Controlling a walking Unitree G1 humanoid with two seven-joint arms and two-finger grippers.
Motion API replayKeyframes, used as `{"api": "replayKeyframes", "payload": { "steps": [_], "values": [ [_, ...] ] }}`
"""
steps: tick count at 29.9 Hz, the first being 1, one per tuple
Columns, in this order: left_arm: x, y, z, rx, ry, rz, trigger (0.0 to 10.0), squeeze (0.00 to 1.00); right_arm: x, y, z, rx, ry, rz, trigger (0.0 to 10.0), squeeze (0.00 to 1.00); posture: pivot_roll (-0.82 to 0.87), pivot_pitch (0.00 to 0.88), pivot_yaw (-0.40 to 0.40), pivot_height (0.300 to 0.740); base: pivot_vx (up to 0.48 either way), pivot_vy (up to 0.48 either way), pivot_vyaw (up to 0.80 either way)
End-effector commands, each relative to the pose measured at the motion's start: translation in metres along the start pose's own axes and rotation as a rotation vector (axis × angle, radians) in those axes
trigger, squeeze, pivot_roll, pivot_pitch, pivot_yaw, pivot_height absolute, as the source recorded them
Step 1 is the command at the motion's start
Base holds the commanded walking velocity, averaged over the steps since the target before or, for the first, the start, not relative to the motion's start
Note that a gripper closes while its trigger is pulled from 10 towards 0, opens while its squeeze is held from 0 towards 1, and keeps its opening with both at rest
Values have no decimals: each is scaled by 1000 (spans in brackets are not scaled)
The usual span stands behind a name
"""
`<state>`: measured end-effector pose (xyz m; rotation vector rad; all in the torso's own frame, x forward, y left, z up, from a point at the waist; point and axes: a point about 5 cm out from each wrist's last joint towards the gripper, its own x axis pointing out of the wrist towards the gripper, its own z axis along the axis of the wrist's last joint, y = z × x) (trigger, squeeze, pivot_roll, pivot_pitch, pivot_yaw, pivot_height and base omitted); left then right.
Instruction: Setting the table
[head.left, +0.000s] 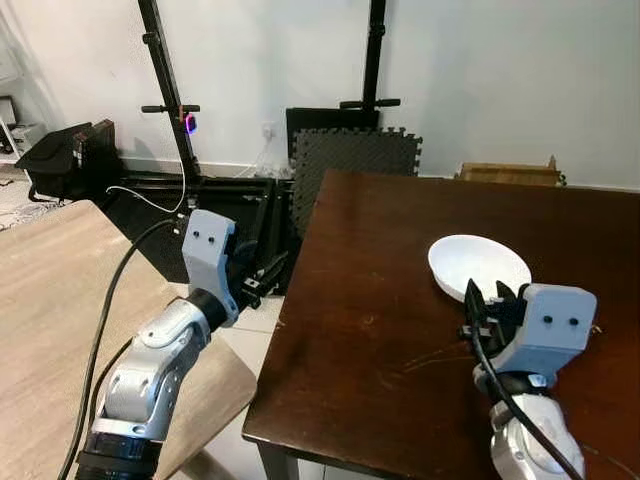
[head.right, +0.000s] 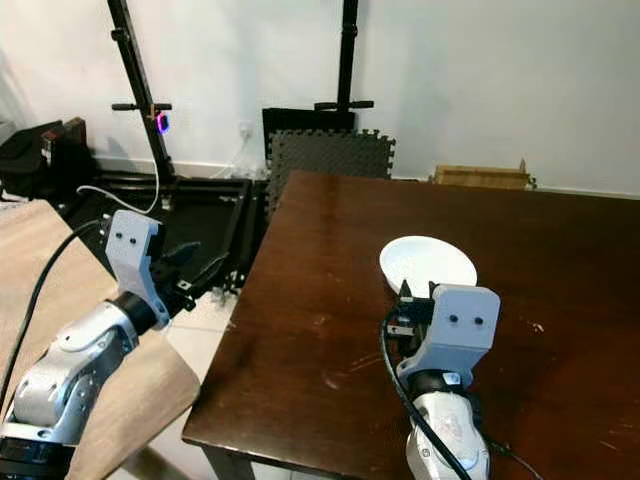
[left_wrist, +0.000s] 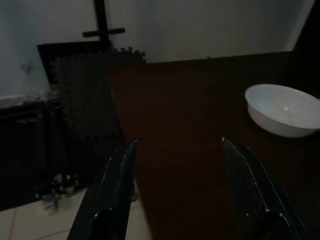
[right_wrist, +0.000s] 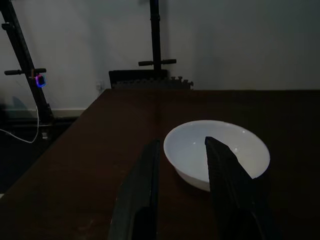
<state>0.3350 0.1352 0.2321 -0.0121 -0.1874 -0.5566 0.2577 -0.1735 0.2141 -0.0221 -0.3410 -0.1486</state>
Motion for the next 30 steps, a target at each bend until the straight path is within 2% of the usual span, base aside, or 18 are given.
{"api": "replayKeyframes", "payload": {
  "steps": [1, 6, 11, 17, 21, 30],
  "values": [
    [-1, 9, 2, 18, 13, 8, 10000, 0, 1, -3, 5, -10, -11, -11, 10000, 0, -42, 31, 83, 740, 0, 0, 0],
    [2, 13, 5, 29, 1, 24, 10000, 0, 3, -6, 6, -13, -17, -14, 10000, 0, -39, 31, 81, 740, 0, 0, 0],
    [7, 5, 4, 29, -6, 25, 10000, 0, 3, -6, 4, 15, -6, -19, 10000, 0, -42, 31, 82, 740, 305, -298, -800],
    [7, 9, 7, -2, -19, 38, 10000, 0, 2, -7, 3, 10, -1, -23, 10000, 0, -44, 30, 86, 740, 114, 0, -800],
    [7, 8, 8, 11, -25, 31, 10000, 0, 1, -8, 3, 7, -1, -25, 10000, 0, -44, 30, 86, 740, 0, 0, -619],
    [6, 4, 9, 4, -34, 4, 10000, 0, 1, -7, 3, -5, -4, -21, 10000, 0, -44, 25, 84, 740, 0, 0, 0]
  ]
}}
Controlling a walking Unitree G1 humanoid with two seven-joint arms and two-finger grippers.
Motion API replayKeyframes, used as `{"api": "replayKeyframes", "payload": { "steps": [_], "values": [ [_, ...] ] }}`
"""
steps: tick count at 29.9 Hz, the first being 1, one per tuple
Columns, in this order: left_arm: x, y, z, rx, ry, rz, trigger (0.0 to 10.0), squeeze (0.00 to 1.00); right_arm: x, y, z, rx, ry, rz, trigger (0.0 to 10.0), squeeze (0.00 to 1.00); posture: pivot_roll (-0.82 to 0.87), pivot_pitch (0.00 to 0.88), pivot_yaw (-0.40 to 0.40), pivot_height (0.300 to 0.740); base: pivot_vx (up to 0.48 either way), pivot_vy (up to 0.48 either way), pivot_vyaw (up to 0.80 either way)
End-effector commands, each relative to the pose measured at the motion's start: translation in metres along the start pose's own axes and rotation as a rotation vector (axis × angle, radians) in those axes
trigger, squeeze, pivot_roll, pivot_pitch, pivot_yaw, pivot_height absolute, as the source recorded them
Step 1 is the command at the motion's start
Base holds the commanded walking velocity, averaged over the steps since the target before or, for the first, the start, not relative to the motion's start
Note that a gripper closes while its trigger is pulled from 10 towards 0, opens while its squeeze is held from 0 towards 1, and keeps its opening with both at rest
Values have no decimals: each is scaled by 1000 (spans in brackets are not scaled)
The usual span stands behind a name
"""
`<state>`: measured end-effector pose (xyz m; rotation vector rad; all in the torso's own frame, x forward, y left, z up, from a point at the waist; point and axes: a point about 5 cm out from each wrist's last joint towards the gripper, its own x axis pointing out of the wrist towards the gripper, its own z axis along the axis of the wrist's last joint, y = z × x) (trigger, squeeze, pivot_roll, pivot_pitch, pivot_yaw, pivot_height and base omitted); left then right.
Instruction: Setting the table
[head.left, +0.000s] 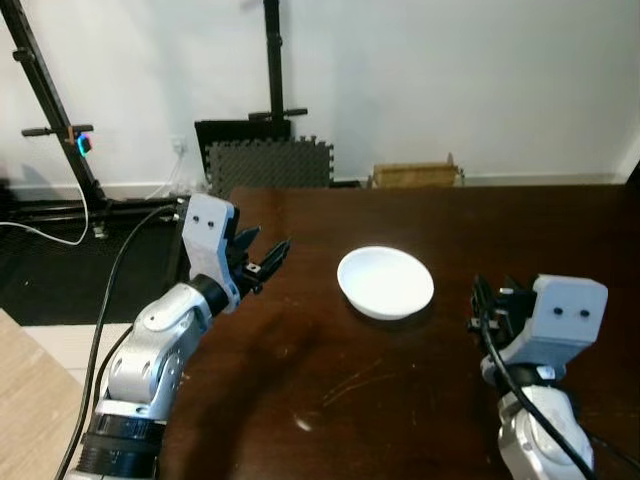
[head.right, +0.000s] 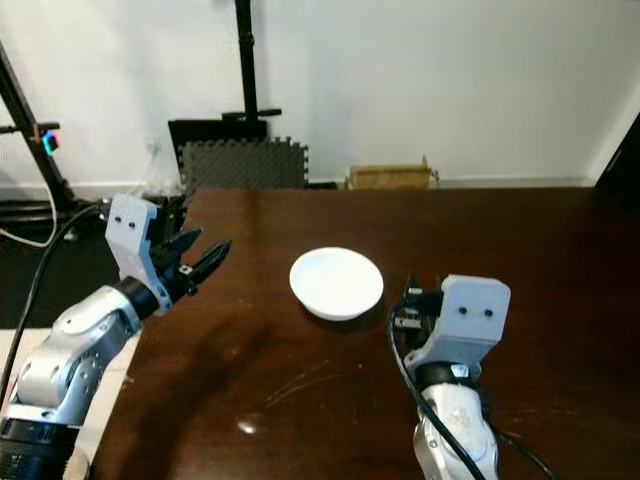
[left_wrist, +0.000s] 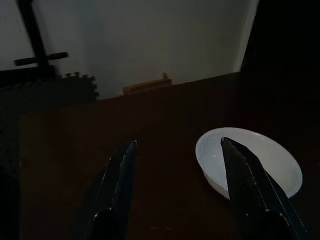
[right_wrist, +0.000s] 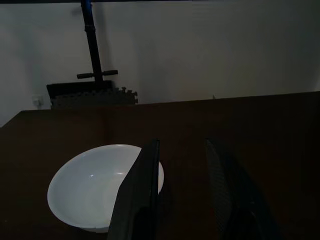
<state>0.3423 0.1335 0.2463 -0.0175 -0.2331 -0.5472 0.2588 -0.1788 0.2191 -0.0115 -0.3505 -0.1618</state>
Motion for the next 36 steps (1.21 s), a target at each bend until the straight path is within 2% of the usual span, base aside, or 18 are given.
{"api": "replayKeyframes", "payload": {
  "steps": [1, 9, 11, 12, 15, 16, 17, 19, 22, 25, 27, 30, 31, 33, 34, 35, 36],
  "values": [
    [-4, 0, -3, -4, 12, -7, 10000, 0, -2, -2, -1, -17, 4, -8, 10000, 0, -44, 25, 84, 740, 0, 0, 0],
    [-6, -3, -5, -18, 46, -77, 10000, 0, 1, -10, 7, -84, -48, -67, 10000, 0, -45, 22, 85, 740, 0, 0, 0],
    [-7, 0, -3, -26, 60, -96, 10000, 0, 3, -11, 13, -114, -76, -60, 10000, 0, -46, 22, 89, 740, 0, 0, 0],
    [-6, 7, -1, -3, 72, -92, 10000, 0, 6, -14, 20, -141, -103, -61, 10000, 0, -46, 22, 89, 740, 0, 0, 0],
    [-6, 9, -1, 8, 81, -92, 10000, 0, 7, -16, 22, -146, -110, -63, 10000, 0, -46, 22, 89, 740, 0, 0, 0],
    [-2, 10, -2, 67, 117, -148, 10000, 0, 10, -20, 29, -150, -132, -78, 10000, 0, -39, 36, 83, 740, 0, 0, 0],
    [0, 10, -2, 93, 124, -161, 10000, 0, 11, -21, 32, -153, -141, -83, 10000, 0, -39, 36, 83, 740, 0, 0, 0],
    [7, 9, 2, 70, 116, -186, 10000, 0, 13, -23, 37, -156, -155, -91, 10000, 0, -35, 45, 81, 740, 0, 0, 0],
    [17, 12, 8, 92, 110, -198, 10000, 0, 16, -24, 46, -163, -186, -95, 10000, 0, -36, 53, 80, 740, 0, 0, 0],
    [42, 23, 25, 90, 103, -217, 10000, 0, 25, -29, 78, -198, -279, -70, 10000, 0, -57, 98, 85, 740, 0, 0, 0],
    [46, 24, 27, 91, 112, -228, 10000, 0, 26, -30, 82, -208, -290, -55, 10000, 0, -57, 98, 85, 740, 0, 0, 0],
    [56, 12, 20, 45, 172, -384, 10000, 0, 35, -22, 88, -263, -289, 78, 10000, 0, -104, 152, 101, 740, 0, 0, 0],
    [56, 12, 20, 45, 172, -384, 10000, 0, 35, -22, 88, -263, -289, 78, 10000, 0, -104, 152, 101, 740, 0, 0, 0],
    [66, 2, 10, 197, 238, -432, 10000, 0, 44, -19, 88, -249, -257, 121, 10000, 0, -149, 212, 115, 740, 0, 0, 0],
    [74, -4, 8, 358, 260, -445, 10000, 0, 51, -17, 88, -220, -210, 153, 10000, 0, -169, 244, 121, 740, 0, 0, 0],
    [78, -7, 10, 419, 256, -441, 10000, 0, 53, -16, 86, -208, -184, 175, 10000, 0, -173, 252, 122, 740, 0, 0, 0],
    [81, -9, 13, 518, 250, -433, 10000, 0, 55, -14, 83, -194, -142, 202, 10000, 0, -183, 273, 127, 740, 0, 0, 0]
  ]
}}
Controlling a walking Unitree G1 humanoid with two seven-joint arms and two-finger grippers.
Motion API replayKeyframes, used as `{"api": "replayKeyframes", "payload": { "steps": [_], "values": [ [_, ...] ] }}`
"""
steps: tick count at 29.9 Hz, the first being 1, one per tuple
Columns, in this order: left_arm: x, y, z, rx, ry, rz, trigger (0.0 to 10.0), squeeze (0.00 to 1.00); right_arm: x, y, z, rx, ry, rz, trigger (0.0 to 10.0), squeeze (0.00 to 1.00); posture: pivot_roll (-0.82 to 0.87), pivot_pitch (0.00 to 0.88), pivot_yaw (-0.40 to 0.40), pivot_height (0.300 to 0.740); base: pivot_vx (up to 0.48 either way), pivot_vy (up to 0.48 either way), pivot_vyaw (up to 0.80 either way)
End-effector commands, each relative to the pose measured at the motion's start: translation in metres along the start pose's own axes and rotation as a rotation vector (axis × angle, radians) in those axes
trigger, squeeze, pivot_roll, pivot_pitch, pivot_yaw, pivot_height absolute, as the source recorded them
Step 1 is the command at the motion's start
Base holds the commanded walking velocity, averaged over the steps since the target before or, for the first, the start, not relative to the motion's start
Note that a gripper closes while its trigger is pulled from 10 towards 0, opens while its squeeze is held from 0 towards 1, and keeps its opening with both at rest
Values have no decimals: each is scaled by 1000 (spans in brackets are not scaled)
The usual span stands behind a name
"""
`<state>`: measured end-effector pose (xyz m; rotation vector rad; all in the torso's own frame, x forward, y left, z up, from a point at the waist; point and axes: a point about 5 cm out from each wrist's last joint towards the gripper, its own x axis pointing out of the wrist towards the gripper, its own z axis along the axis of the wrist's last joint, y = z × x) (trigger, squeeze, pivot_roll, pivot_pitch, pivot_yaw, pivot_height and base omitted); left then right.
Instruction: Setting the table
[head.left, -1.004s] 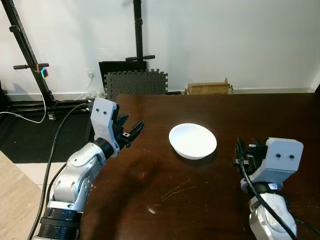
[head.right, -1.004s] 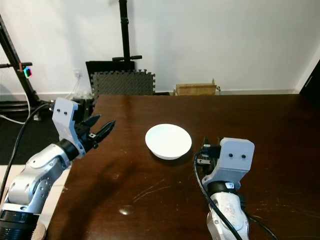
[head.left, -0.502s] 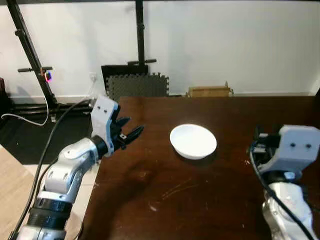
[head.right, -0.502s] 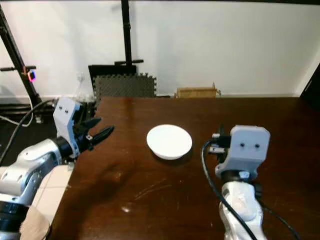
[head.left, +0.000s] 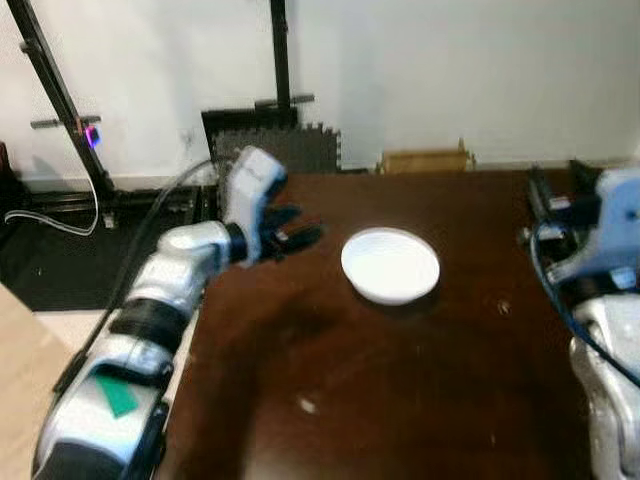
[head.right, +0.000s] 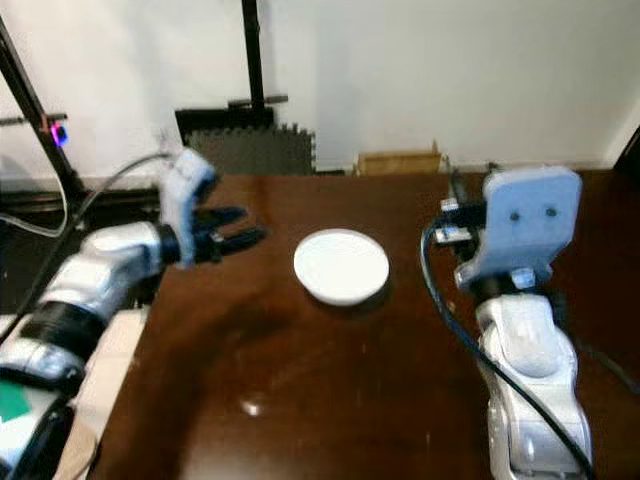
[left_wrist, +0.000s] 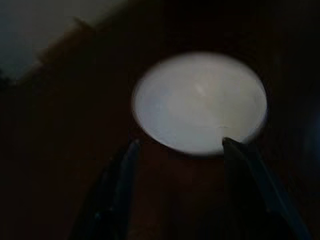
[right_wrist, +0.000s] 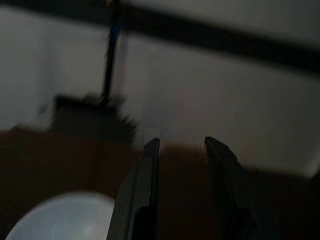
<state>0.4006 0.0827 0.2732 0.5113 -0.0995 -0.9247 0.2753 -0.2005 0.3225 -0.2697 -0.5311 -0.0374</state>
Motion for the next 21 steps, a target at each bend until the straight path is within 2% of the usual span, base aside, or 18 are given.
{"api": "replayKeyframes", "payload": {
  "steps": [1, 3, 4, 6, 7, 8, 9, 11, 13, 14, 15, 20, 21],
  "values": [
    [1, 4, 4, 163, 36, 27, 10000, 0, 0, 5, -9, 42, 80, 64, 10000, 0, -185, 278, 128, 740, 0, 0, 0],
    [4, 3, 10, 295, 51, 1, 10000, 0, 0, 7, -13, 63, 129, 105, 10000, 0, -189, 288, 131, 740, 0, 0, 0],
    [7, 0, 17, 461, 72, -43, 10000, 0, -6, 12, -17, 77, 201, 210, 10000, 0, -198, 309, 138, 740, 0, 0, 0],
    [8, -1, 20, 561, 91, -74, 10000, 0, -12, 15, -17, 106, 243, 290, 10000, 0, -205, 322, 142, 740, 0, 0, 0],
    [8, -1, 20, 561, 91, -74, 10000, 0, -12, 15, -17, 106, 243, 290, 10000, 0, -205, 322, 142, 740, 0, 0, 0],
    [9, -1, 26, 625, 97, -91, 10000, 0, -16, 10, -13, 112, 245, 306, 10000, 0, -216, 330, 146, 740, 0, 0, 0],
    [9, -1, 26, 625, 97, -91, 10000, 0, -16, 10, -13, 112, 245, 306, 10000, 0, -216, 330, 146, 740, 0, 0, 0],
    [10, -2, 30, 708, 112, -111, 10000, 0, -19, 3, -9, 96, 240, 307, 10000, 0, -222, 331, 146, 740, 0, 0, 0],
    [11, -3, 30, 734, 118, -120, 10000, 0, -19, 1, -8, 93, 239, 303, 10000, 0, -225, 331, 147, 740, 0, 0, 0],
    [15, -8, 31, 776, 120, -135, 10000, 0, -20, -1, -6, 88, 231, 292, 10000, 0, -225, 332, 146, 740, 0, 0, 0],
    [15, -8, 31, 776, 120, -135, 10000, 0, -20, -1, -6, 88, 231, 292, 10000, 0, -225, 332, 146, 740, 0, 0, 0],
    [32, -23, 35, 962, 84, -116, 10000, 0, -17, 1, 1, 113, 212, 280, 10000, 0, -234, 329, 154, 740, 0, 0, 0],
    [32, -23, 35, 962, 84, -116, 10000, 0, -17, 1, 1, 113, 212, 280, 10000, 0, -234, 329, 154, 740, 0, 0, 0]
  ]
}}
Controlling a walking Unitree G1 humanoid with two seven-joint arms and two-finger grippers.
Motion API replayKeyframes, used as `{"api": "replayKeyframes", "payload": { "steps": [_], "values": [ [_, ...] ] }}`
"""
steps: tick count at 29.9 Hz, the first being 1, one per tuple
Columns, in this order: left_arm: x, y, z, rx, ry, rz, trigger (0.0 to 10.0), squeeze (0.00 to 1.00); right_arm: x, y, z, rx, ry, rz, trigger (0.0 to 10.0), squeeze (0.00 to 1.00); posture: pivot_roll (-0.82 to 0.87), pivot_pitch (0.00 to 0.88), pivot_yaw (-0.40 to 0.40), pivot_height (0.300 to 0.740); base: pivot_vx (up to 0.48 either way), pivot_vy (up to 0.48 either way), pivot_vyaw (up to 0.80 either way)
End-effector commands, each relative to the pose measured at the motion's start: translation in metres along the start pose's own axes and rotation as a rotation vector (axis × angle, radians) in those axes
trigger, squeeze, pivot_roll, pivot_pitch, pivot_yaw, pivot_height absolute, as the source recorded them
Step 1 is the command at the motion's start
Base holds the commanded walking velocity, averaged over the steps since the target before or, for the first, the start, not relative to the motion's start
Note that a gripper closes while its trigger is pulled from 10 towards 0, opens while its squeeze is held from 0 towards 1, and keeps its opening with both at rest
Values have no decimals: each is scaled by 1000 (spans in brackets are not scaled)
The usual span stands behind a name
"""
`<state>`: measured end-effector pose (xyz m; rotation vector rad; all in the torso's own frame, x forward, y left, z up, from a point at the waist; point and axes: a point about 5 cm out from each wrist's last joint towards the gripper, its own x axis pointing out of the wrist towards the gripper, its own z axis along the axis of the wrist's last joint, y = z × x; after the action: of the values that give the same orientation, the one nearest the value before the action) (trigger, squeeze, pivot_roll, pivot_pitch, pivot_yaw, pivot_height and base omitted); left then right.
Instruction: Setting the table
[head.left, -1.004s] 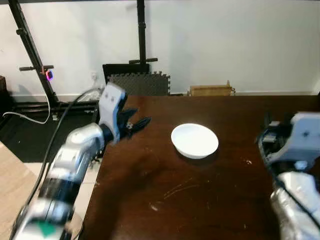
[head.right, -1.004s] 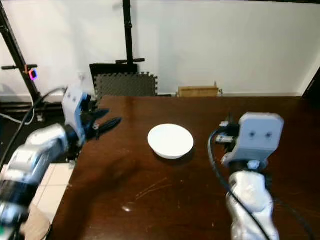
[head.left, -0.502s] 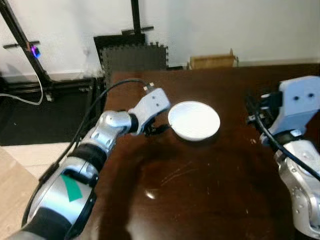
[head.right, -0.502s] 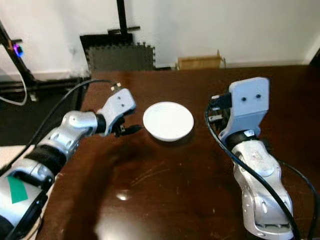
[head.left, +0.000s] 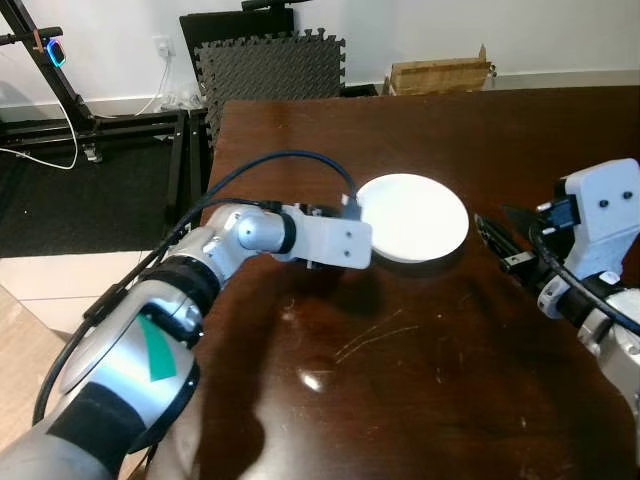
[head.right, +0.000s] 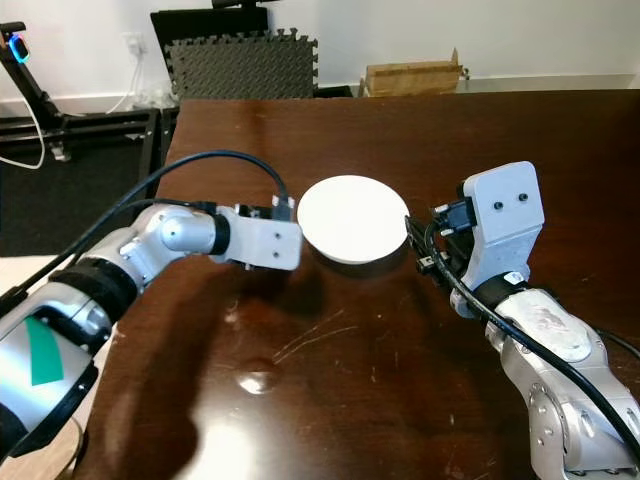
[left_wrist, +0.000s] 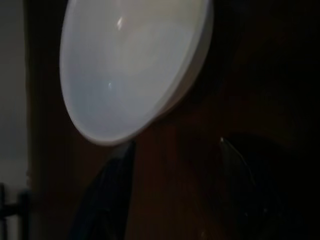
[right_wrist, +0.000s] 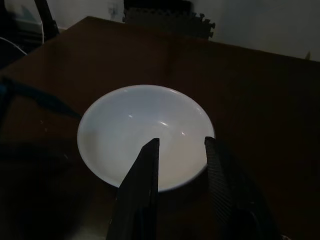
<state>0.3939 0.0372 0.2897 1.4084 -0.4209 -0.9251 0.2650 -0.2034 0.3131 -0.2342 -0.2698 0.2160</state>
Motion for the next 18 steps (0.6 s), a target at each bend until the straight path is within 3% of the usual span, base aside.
{"api": "replayKeyframes", "payload": {
  "steps": [1, 4, 5, 8, 14, 18],
  "values": [
    [4, 0, 7, 92, -17, 3, 10000, 0, -2, 4, 4, 13, -15, 13, 10000, 0, -234, 329, 154, 740, 0, 0, 0],
    [4, 1, 8, 109, -19, 9, 10000, 0, -3, 4, 4, 13, -17, 11, 10000, 0, -234, 329, 154, 740, 0, 0, 0],
    [3, 5, 10, 165, -30, 24, 10000, 0, -6, 5, 6, 21, -3, 14, 10000, 0, -241, 330, 169, 740, 0, 0, 0],
    [1, 10, 12, 209, -41, 21, 10000, 0, -10, 5, 6, 29, 7, 13, 10000, 0, -241, 330, 169, 740, 0, 0, 0],
    [-5, 18, 7, 249, -24, 42, 10000, 0, -12, 6, 5, 37, 7, -7, 10000, 0, -238, 324, 181, 740, 0, 0, 0],
    [-4, 24, 13, 230, -48, 84, 10000, 0, -13, 4, 5, 44, 6, -12, 10000, 0, -225, 317, 173, 740, 0, 0, 0]
  ]
}}
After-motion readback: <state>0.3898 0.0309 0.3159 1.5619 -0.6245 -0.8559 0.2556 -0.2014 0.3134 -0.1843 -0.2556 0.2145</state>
